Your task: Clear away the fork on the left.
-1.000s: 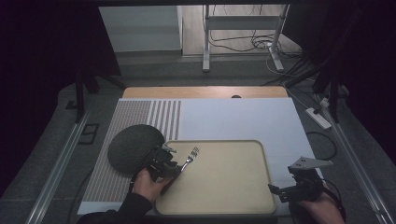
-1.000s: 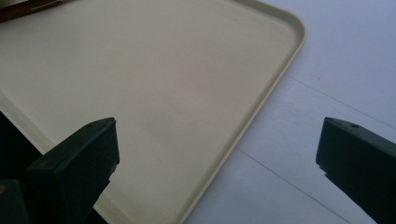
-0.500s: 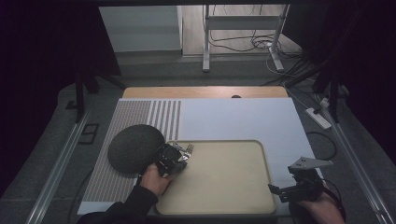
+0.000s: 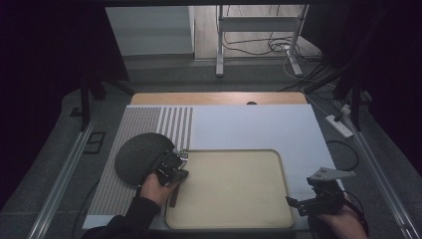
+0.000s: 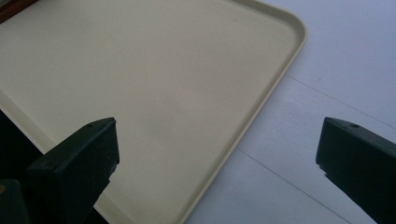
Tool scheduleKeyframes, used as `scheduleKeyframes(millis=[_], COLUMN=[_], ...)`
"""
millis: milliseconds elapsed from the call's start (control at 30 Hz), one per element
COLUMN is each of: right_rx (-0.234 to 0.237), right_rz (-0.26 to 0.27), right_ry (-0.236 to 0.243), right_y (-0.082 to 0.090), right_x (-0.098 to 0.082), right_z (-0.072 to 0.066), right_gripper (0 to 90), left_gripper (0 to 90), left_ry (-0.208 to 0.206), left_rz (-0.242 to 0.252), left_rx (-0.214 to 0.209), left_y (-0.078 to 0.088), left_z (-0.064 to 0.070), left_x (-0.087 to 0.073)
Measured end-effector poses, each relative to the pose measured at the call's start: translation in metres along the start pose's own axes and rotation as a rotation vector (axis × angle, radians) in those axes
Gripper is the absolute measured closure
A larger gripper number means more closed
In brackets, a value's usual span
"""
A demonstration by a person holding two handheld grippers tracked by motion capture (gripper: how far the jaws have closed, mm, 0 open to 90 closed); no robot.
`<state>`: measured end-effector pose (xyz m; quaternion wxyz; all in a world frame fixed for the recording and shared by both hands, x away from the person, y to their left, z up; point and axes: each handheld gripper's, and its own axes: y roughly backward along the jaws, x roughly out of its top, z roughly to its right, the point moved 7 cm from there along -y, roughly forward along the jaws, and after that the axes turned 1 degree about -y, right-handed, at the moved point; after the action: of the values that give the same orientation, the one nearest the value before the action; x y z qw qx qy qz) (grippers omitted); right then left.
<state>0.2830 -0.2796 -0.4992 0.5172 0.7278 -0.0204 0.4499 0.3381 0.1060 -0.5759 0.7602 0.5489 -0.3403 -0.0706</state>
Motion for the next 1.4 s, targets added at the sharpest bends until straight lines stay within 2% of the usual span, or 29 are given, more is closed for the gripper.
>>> scheduleKeyframes(millis=[200,300,400,467,567,767,800,833,900,933,1133,1400], right_rx=[0.000,0.000,0.000,0.000,-0.001,0.000,0.000,0.000,0.001,0.000,0.000,0.004], right_rz=[0.000,0.000,0.000,-0.001,-0.001,-0.002,-0.002,-0.002,-0.002,-0.002,-0.005,-0.001], right_ry=[0.000,0.000,0.000,0.000,-0.001,-0.004,-0.004,-0.005,-0.005,-0.006,-0.005,-0.008], right_y=[0.000,0.000,0.000,0.000,0.000,0.000,0.000,0.000,0.000,0.000,0.000,0.000], right_x=[0.000,0.000,0.000,0.000,0.000,0.000,0.000,0.000,0.000,0.000,0.000,0.000], right_z=[0.000,0.000,0.000,0.000,0.000,0.000,0.000,0.000,0.000,0.000,0.001,0.000], right_gripper=[0.0,0.0,0.0,0.0,0.0,0.0,0.0,0.0,0.0,0.0,0.0,0.0], left_gripper=[87.8,82.9,78.8,75.2,68.0,55.4,55.4,51.0,48.2,43.2,28.5,17.5], left_ry=[0.003,0.000,-0.002,-0.009,-0.042,-0.058,-0.063,-0.065,-0.065,-0.060,-0.057,-0.047], left_rz=[0.001,0.012,0.021,0.031,0.054,0.080,0.086,0.097,0.102,0.116,0.160,0.215], left_rx=[-0.012,-0.037,-0.041,-0.038,-0.042,-0.038,-0.036,-0.031,-0.030,-0.026,-0.021,-0.033], left_y=[0.001,0.001,0.002,0.004,0.007,0.011,0.012,0.014,0.015,0.017,0.026,0.038], left_z=[-0.002,-0.001,-0.001,-0.001,0.000,0.001,0.001,0.000,-0.001,-0.002,-0.007,-0.013], left_x=[-0.001,-0.001,0.000,0.000,0.001,0.003,0.003,0.003,0.003,0.004,0.004,0.005])
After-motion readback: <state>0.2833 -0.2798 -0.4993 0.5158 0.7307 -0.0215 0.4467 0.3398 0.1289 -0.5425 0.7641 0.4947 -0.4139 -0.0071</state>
